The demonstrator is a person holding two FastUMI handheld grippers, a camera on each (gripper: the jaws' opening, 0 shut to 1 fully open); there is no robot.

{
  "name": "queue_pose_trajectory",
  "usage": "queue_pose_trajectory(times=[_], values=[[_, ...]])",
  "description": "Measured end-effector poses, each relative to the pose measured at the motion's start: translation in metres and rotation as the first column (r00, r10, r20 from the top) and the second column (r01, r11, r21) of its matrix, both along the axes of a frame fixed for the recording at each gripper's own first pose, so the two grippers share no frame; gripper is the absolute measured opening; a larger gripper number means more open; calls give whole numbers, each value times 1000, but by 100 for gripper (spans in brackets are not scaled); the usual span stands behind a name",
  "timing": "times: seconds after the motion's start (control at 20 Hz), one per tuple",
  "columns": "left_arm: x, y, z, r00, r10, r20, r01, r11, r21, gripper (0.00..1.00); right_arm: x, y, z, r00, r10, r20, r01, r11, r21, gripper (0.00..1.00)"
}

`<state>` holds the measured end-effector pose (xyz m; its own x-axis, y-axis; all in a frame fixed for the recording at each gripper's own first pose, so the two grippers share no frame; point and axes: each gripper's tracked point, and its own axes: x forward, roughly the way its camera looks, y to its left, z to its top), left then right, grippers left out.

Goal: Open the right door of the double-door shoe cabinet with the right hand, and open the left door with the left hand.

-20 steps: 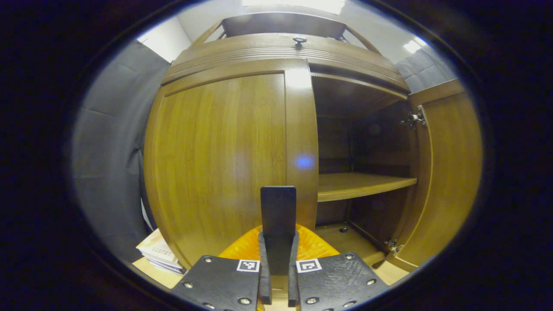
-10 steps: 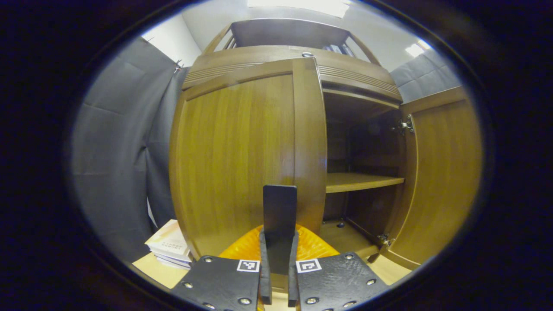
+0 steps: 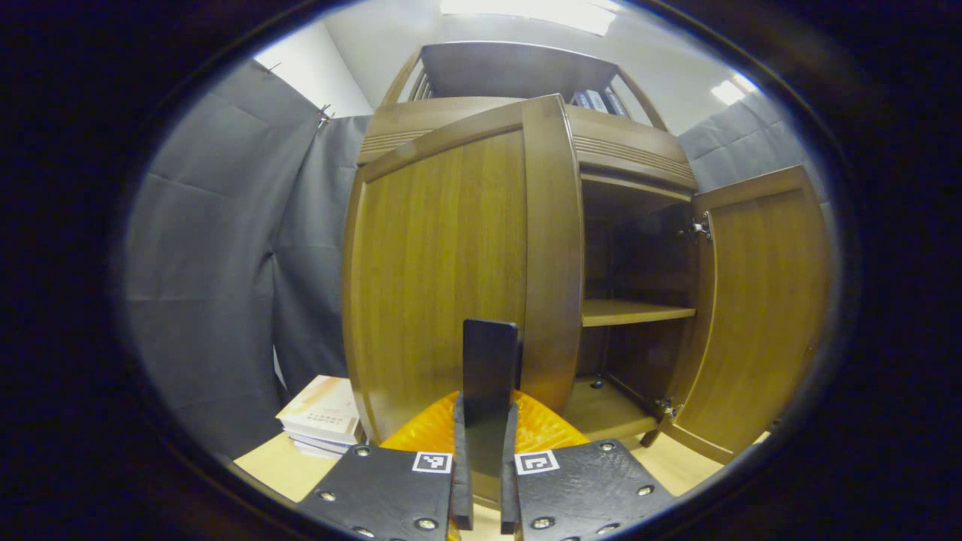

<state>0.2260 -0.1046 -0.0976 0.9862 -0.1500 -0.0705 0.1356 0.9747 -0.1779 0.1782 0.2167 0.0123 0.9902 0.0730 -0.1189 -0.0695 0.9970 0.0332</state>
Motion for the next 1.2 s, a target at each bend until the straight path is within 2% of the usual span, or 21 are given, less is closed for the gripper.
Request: queue_pose_trajectory(times=[0.05,0.1,0.3,0.35,0.5,0.6,0.7,0.75,1.0,1.05,1.15,1.2], values=[[-5,5,0,1000,3,-1,-3,1000,1,13,0,4,0,1000,9,1,-9,1000,1,96],[-7,10,-1,1000,8,-1,-8,1000,0,18,0,9,0,1000,18,2,-18,1000,2,96],[-26,36,-3,999,33,-1,-32,999,5,15,4,26,1,999,52,7,-52,999,13,96],[-31,43,-4,999,40,-3,-40,999,3,18,4,31,1,998,62,8,-62,998,14,93],[-41,62,-6,998,67,-6,-67,998,-4,15,6,46,3,996,90,11,-91,996,17,93],[-46,76,-7,996,87,-9,-87,996,-5,17,6,56,3,994,109,13,-110,994,21,96],[-52,90,-7,995,103,-8,-103,995,-6,17,6,66,5,992,129,14,-129,991,19,93],[-54,97,-7,994,109,-6,-109,994,-2,17,5,71,5,990,137,16,-138,990,17,96],[-69,128,-2,990,140,9,-140,990,11,17,3,91,6,986,164,22,-164,986,24,96],[-70,135,-3,989,145,8,-145,989,13,17,4,95,7,986,168,23,-168,985,25,93],[-74,149,-5,986,167,8,-167,986,22,17,5,103,8,985,173,23,-174,985,22,93],[-73,158,-8,982,189,11,-189,982,30,17,6,107,9,984,176,22,-176,984,22,96]])
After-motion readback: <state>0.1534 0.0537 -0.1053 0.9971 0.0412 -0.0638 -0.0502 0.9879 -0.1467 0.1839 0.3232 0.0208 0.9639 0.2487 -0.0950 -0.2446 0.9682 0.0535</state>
